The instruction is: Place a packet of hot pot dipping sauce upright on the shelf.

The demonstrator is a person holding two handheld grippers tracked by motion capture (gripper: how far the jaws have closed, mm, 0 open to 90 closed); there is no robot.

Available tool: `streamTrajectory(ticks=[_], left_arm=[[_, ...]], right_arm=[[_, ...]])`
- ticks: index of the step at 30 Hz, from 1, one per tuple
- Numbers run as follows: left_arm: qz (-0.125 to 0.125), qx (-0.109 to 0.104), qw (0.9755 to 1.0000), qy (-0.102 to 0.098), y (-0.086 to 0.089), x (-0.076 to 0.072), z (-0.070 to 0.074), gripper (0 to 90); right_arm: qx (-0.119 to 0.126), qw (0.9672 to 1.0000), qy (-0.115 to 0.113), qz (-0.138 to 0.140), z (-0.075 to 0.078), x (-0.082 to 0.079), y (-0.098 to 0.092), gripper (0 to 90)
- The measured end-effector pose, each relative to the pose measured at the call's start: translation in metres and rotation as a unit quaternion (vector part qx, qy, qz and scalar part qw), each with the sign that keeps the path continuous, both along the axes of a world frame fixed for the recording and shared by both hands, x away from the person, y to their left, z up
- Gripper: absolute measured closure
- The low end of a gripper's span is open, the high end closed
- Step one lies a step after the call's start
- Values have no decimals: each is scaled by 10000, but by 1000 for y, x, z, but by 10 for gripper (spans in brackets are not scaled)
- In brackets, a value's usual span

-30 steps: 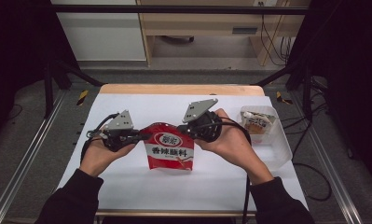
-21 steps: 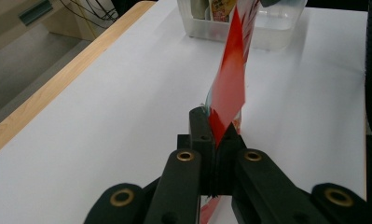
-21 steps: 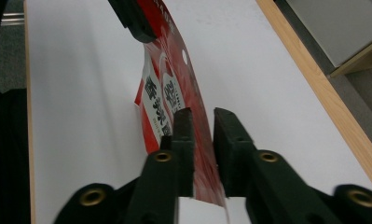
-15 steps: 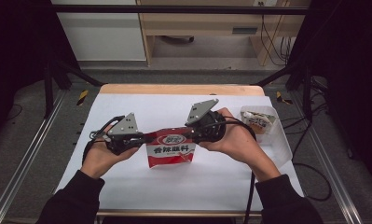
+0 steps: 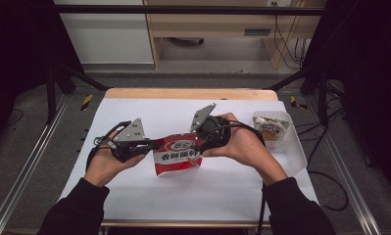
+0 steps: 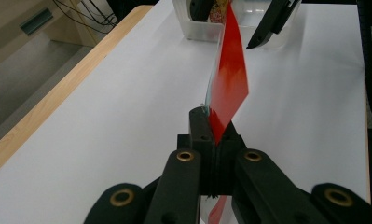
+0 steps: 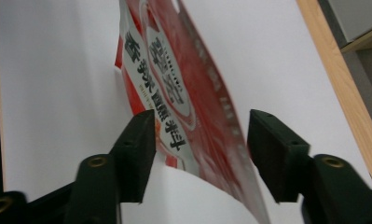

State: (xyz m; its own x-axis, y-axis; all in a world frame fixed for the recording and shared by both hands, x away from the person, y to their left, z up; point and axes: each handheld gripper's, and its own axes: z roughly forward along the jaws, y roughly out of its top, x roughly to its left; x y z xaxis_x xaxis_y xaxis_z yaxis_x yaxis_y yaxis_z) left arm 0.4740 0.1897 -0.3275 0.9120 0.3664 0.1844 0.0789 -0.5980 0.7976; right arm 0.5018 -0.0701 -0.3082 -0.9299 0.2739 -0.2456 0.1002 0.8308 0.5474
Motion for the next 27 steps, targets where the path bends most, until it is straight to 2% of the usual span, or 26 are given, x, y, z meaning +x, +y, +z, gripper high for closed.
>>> streamTrajectory(ticks=[5, 11, 17, 22, 24, 25, 27], left_arm=[[14, -46, 10000, 24, 1, 1, 0, 900], [-1, -93, 10000, 22, 1, 0, 1, 900], [35, -212, 9998, 62, 5, 1, 0, 900], [167, -532, 9984, 131, 10, 2, -4, 892], [278, -616, 9977, 46, 10, 1, -5, 830], [420, -719, 9965, -32, 11, 1, -7, 773], [675, -830, 9942, -96, 13, 1, -9, 545]], right_arm=[[-277, 9995, -22, 174, -2, 1, 5, 611], [-518, 9985, -67, 167, -3, 0, 8, 818], [-454, 9988, -131, 105, 1, -1, 8, 890], [-419, 9990, -150, 110, 9, -5, 8, 894], [-478, 9986, -174, 107, 13, -5, 9, 895], [-489, 9987, -152, 86, 15, -5, 9, 896], [-555, 9984, -133, 53, 19, -4, 9, 896]])
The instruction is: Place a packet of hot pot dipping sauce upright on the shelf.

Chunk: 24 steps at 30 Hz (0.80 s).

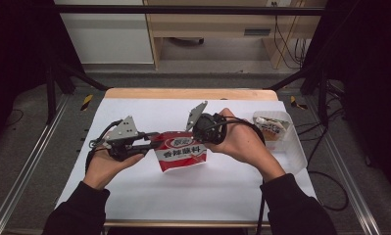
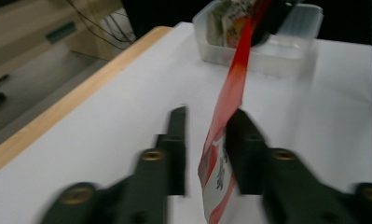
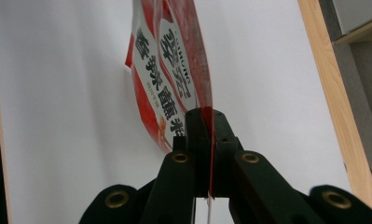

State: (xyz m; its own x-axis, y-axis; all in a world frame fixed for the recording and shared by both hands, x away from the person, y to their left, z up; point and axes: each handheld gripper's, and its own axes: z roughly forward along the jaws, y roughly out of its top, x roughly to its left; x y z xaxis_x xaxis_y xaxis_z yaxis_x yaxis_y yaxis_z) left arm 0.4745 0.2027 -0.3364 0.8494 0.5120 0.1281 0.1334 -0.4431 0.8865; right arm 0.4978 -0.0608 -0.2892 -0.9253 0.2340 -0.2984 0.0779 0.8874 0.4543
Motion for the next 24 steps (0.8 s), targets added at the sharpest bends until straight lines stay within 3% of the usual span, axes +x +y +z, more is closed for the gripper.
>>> streamTrajectory(ticks=[4, 7, 10, 15, 19, 22, 24], left_arm=[[313, -359, 9988, 70, 14, -4, -16, 353], [610, -208, 9977, 206, 23, -9, -38, 261], [840, -29, 9958, 363, 30, -13, -58, 222], [1096, 129, 9927, 486, 36, -16, -80, 163], [1307, 92, 9900, 525, 41, -16, -91, 133], [1449, -135, 9873, 643, 50, -17, -98, 129], [1514, -171, 9858, 703, 52, -17, -101, 128]], right_arm=[[-40, 9999, -6, -136, 10, 5, -4, 896], [-28, 9995, -19, -302, 19, 8, -9, 897], [18, 9992, -63, -394, 30, 10, -15, 896], [67, 9980, -45, -622, 45, 13, -26, 896], [109, 9969, -70, -774, 57, 13, -37, 896], [103, 9961, -104, -875, 65, 12, -48, 896], [103, 9953, -129, -959, 70, 10, -55, 896]])
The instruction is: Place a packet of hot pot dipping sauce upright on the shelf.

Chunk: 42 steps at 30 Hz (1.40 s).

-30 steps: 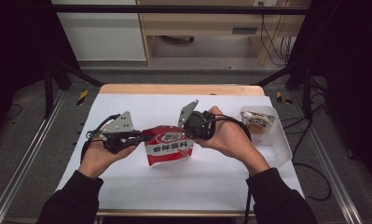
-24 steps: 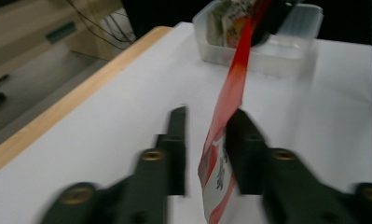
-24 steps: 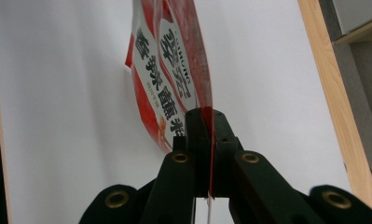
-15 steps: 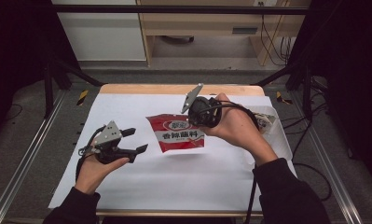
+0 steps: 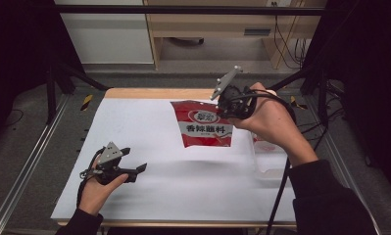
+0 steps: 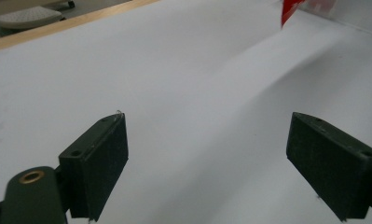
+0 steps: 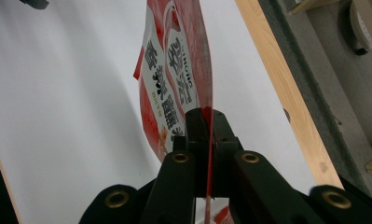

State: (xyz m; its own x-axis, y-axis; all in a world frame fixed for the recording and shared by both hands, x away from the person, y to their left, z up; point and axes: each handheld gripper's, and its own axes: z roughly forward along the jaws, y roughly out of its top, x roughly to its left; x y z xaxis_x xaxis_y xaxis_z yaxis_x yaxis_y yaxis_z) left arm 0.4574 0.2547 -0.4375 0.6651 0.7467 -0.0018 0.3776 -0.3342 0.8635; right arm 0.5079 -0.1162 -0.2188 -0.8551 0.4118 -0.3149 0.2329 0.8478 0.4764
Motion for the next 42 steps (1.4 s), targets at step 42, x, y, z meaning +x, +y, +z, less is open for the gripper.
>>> streamTrajectory(ticks=[42], left_arm=[[432, 63, 9990, 6, 26, 4, -1, 123]], right_arm=[[123, 9919, -180, -1253, 21, -27, -132, 896]])
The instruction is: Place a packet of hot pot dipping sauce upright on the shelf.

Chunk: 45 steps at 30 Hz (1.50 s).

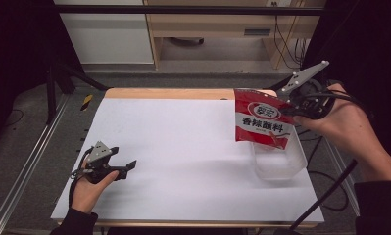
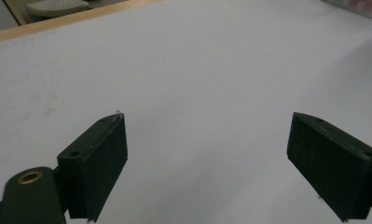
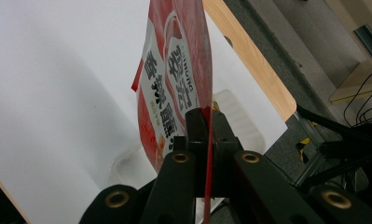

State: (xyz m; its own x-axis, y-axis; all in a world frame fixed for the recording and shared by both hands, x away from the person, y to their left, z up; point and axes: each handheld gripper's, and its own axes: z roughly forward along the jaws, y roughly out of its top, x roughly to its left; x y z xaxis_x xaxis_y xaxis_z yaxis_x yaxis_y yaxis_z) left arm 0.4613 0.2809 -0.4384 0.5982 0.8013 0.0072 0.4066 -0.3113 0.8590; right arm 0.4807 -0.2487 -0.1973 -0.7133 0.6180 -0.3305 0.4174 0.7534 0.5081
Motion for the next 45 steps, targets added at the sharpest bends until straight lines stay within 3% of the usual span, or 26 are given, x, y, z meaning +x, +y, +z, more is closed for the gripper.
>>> streamTrajectory(ticks=[23, 45], left_arm=[[-8, 31, 10000, -6, 0, 0, 0, 124], [-41, 60, 10000, 6, 0, 0, -1, 124]], right_arm=[[43, 9992, 162, -373, -23, -11, -45, 896], [70, 9981, 370, -493, -54, -3, -52, 896]])
